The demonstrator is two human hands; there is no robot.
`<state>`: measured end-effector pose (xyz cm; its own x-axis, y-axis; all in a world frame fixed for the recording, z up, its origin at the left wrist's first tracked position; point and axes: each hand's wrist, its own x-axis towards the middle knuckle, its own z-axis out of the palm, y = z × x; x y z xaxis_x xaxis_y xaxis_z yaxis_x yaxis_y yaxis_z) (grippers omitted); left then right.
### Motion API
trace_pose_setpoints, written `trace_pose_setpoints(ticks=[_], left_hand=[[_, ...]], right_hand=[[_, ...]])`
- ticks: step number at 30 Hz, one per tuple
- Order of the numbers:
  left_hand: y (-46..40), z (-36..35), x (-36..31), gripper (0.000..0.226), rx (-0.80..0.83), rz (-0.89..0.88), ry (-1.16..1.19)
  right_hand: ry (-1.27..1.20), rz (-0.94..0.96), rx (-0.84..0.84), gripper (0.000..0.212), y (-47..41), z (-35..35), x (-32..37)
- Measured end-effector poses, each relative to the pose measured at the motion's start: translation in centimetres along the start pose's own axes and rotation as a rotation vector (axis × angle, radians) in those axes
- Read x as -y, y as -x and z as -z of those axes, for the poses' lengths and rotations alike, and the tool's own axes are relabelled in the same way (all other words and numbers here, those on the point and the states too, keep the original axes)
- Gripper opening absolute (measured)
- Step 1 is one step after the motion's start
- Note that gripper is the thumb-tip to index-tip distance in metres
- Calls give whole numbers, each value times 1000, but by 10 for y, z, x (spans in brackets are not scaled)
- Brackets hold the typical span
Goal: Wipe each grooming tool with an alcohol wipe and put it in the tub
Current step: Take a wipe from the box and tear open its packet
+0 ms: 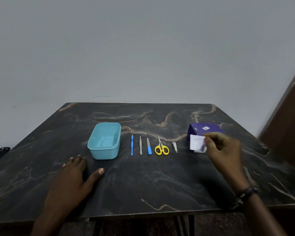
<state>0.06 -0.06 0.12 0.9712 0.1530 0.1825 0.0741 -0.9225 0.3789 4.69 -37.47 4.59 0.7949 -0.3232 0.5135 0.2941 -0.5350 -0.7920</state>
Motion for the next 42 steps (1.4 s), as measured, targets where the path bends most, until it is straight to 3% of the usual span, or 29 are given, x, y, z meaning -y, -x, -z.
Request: trace_pose_setpoints(ticks=[2,5,8,11,13,17,20,23,30,32,36,39,42], left_hand=[[3,3,-6,60,-87,8,39],[7,5,-9,40,-294,-53,83],[6,2,-4,38,-469,-105,141],[12,1,-4,29,-695,-261,166],[15,0,-11,27,-758,-369,176],[15,-5,-48,20,-601,-547,446],[13,-11,-80,33,-277,-344,825],[11,-21,-92,39,-32,-233,1013],[8,-28,-92,32,-22,-286,1041],[9,-31,-89,31,-61,-280,980],[10,-33,-84,21,-150,-236,867],[12,-30,-83,14,-150,-276,815],[14,-26,-85,15,-162,-326,791]], right_hand=[[-142,-187,104,24,5,-15,3],[-261,-412,250,14,12,-32,13],[-266,-499,366,13,18,-46,19],[-298,-565,469,13,22,-58,22],[-360,-622,530,15,23,-63,25],[-521,-712,661,22,29,-73,34],[-586,-739,764,27,36,-79,41],[-595,-727,856,24,44,-84,47],[-571,-625,925,20,47,-80,52],[-551,-550,855,16,51,-78,51],[-344,-22,495,11,58,-82,40],[-300,295,435,12,61,-84,32],[-302,405,450,11,63,-84,32]])
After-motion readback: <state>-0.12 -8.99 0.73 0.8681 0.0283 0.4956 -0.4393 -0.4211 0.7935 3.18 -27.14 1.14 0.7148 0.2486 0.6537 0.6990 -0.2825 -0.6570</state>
